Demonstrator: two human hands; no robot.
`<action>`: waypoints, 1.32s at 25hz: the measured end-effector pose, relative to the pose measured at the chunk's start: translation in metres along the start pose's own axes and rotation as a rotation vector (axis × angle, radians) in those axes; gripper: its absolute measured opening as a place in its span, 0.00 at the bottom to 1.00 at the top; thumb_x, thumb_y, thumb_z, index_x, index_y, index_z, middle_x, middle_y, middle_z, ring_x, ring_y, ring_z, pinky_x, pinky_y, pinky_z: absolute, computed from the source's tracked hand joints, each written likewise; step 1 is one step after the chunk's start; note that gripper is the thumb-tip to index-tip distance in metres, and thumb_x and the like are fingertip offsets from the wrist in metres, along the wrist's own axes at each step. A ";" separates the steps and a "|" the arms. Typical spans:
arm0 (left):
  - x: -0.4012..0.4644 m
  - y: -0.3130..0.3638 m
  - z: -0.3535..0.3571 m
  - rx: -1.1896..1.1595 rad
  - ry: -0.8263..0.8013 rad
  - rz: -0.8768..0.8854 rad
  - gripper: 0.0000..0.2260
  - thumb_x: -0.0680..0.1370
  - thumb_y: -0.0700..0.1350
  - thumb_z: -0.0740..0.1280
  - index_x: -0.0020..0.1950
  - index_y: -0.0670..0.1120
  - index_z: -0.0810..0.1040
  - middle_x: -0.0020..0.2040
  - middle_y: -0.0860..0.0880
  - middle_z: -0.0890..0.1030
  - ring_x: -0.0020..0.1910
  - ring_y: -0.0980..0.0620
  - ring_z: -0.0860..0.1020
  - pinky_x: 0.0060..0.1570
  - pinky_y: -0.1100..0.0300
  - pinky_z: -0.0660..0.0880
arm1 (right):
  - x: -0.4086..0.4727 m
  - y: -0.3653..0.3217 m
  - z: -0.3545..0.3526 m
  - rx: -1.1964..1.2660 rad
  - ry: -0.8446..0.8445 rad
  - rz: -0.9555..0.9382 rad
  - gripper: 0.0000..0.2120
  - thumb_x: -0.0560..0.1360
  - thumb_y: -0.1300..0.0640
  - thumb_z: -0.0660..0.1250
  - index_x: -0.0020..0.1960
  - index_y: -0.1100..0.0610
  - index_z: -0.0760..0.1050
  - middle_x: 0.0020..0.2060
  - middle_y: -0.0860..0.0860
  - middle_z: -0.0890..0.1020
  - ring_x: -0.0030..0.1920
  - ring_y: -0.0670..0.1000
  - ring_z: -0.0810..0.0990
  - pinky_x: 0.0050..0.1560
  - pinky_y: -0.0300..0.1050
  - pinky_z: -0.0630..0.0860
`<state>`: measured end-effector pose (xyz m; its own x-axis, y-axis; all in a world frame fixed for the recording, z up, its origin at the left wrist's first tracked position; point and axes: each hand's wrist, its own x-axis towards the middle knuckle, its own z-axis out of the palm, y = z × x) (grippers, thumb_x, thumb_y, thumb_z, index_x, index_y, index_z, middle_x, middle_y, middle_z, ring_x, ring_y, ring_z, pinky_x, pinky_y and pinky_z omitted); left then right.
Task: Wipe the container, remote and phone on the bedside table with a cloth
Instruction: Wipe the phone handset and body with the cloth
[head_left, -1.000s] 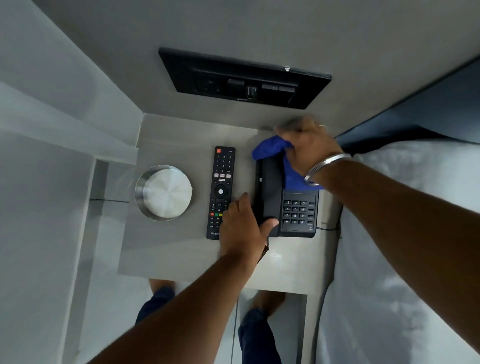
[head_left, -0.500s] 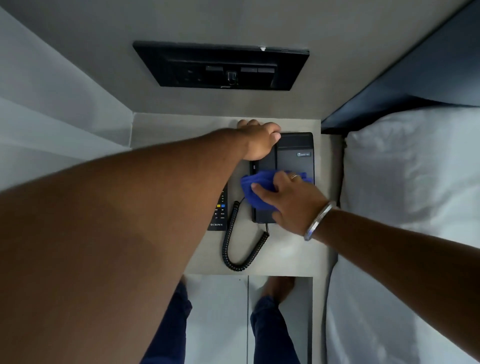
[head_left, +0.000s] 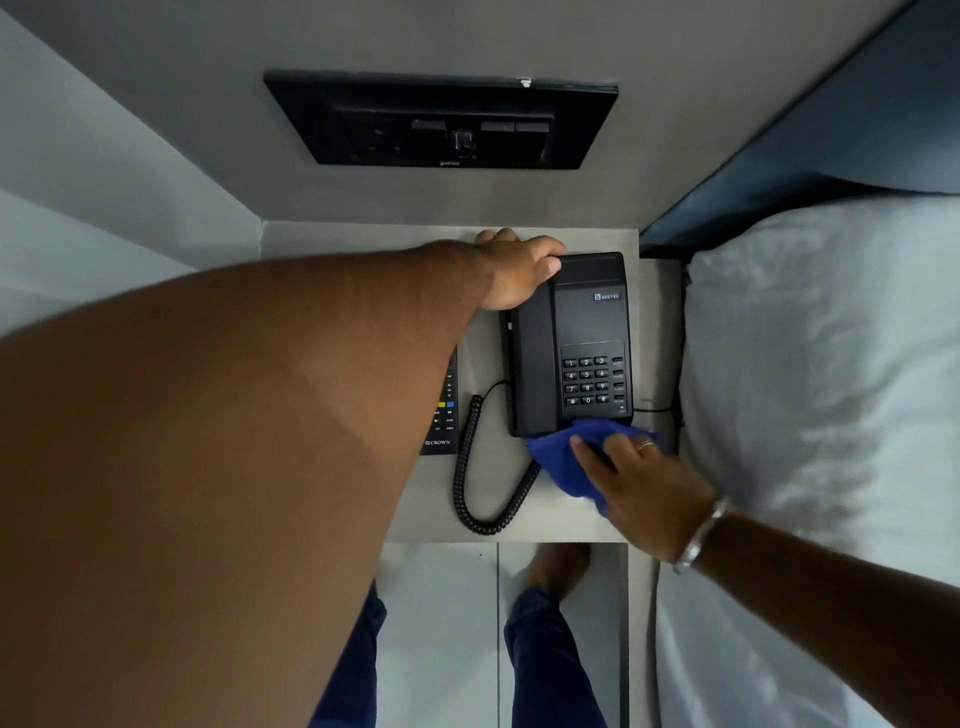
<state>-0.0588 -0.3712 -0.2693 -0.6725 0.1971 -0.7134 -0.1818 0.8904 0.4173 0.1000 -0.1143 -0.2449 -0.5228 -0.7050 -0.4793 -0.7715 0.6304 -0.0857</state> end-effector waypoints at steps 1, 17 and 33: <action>0.000 0.001 -0.001 0.033 0.005 -0.002 0.21 0.84 0.60 0.48 0.78 0.64 0.57 0.78 0.45 0.61 0.78 0.41 0.55 0.73 0.41 0.55 | -0.007 0.016 -0.005 0.021 0.053 0.038 0.31 0.64 0.53 0.68 0.66 0.61 0.71 0.43 0.60 0.77 0.35 0.60 0.77 0.23 0.49 0.77; -0.001 0.037 0.052 -0.095 0.706 -0.171 0.25 0.79 0.66 0.57 0.62 0.50 0.80 0.59 0.42 0.78 0.59 0.41 0.74 0.55 0.47 0.75 | -0.002 -0.004 0.028 0.424 -0.105 0.700 0.34 0.75 0.49 0.61 0.76 0.46 0.48 0.59 0.59 0.66 0.55 0.61 0.72 0.50 0.54 0.77; 0.002 0.035 0.052 -0.004 0.725 -0.130 0.25 0.81 0.63 0.53 0.57 0.48 0.81 0.54 0.40 0.78 0.54 0.40 0.75 0.42 0.53 0.69 | -0.006 -0.003 0.020 0.583 -0.073 0.526 0.30 0.74 0.51 0.62 0.74 0.47 0.59 0.61 0.56 0.67 0.57 0.58 0.71 0.59 0.48 0.73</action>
<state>-0.0292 -0.3178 -0.2856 -0.9505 -0.2318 -0.2068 -0.2940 0.8864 0.3575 0.1124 -0.1056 -0.2595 -0.7258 -0.2568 -0.6381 -0.1045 0.9581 -0.2667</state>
